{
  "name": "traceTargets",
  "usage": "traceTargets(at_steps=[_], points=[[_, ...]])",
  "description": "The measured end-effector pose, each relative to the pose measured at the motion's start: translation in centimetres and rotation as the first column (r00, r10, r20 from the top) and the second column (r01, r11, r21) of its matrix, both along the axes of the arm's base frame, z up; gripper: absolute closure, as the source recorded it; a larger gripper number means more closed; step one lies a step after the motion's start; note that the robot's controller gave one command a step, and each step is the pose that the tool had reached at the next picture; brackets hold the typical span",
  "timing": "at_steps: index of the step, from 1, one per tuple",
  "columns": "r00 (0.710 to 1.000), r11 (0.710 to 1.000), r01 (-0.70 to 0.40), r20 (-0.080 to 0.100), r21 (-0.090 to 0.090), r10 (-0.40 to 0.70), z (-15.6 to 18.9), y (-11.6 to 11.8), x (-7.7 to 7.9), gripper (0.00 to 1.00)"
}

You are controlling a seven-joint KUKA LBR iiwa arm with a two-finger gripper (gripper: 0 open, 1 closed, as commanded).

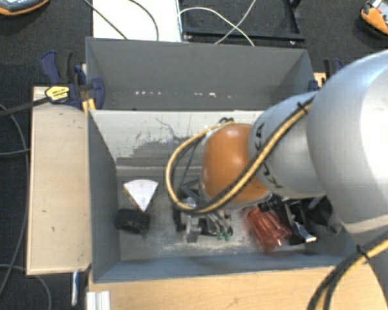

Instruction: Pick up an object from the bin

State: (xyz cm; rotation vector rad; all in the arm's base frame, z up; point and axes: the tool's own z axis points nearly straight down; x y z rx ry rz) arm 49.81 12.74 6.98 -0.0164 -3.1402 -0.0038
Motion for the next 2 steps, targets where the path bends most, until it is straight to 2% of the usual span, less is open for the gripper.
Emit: traceTargets(at_steps=[2], points=[[1.0, 1.0, 0.001, -0.001, 0.0, -0.001, 0.29, -0.04, -0.07, 1.0]])
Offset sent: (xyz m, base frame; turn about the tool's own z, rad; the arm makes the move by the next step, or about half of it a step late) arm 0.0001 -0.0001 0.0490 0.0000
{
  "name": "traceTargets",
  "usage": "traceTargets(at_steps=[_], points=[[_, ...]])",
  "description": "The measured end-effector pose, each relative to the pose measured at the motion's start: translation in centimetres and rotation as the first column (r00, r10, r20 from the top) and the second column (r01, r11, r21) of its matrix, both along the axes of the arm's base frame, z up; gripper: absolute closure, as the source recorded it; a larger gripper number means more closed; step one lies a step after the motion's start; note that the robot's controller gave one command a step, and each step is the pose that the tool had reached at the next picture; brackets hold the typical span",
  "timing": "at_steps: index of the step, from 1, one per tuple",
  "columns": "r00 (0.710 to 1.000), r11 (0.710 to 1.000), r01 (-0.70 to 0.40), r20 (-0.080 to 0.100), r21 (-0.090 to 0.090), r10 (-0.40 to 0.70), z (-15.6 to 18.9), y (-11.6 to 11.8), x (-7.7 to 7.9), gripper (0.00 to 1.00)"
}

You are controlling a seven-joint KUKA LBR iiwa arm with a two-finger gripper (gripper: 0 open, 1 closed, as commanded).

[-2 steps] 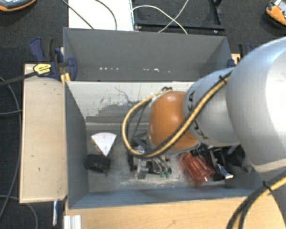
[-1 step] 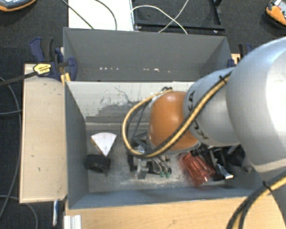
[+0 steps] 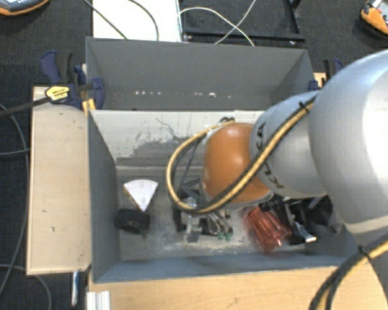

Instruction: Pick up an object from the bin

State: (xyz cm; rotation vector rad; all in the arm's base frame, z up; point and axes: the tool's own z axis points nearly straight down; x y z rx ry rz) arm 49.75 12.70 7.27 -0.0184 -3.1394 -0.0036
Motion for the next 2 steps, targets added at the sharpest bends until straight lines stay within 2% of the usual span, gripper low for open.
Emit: traceTargets(at_steps=[2], points=[[1.0, 1.0, 0.0, -0.004, -0.001, 0.0, 2.8, 0.0, -0.1, 1.0]])
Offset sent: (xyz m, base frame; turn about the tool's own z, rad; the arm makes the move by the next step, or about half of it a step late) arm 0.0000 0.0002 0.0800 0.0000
